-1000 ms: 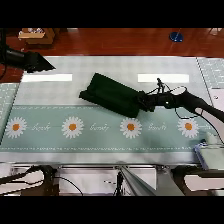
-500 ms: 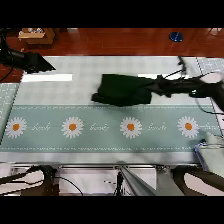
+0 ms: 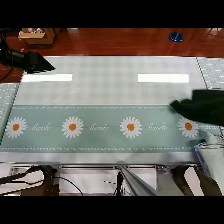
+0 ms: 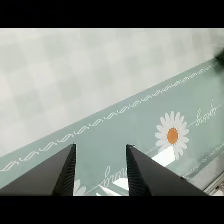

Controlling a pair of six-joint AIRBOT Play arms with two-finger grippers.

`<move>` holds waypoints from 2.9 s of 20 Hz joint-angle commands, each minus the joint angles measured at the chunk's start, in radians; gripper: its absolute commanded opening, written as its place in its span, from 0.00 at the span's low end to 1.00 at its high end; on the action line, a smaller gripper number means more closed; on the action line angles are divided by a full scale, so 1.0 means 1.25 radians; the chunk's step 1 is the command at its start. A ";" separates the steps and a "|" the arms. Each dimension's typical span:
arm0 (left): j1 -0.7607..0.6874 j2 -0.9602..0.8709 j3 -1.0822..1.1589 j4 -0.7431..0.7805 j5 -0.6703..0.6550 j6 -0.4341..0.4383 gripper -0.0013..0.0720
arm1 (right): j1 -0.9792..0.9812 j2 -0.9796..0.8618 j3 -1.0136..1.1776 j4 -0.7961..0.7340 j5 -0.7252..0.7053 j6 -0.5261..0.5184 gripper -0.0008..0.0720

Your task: Fold the shirts.

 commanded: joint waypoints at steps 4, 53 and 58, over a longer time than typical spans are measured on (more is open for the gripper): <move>0.001 -0.003 0.000 0.001 0.024 0.078 0.57 | -0.207 -0.007 0.012 -0.397 0.182 0.011 0.05; -0.478 -0.186 0.002 0.529 0.270 -0.285 0.94 | 0.529 -0.634 0.238 -0.013 -0.172 0.006 0.76; -0.479 -0.188 0.002 0.529 0.270 -0.285 0.94 | 0.529 -0.652 0.210 0.006 -0.179 0.017 0.76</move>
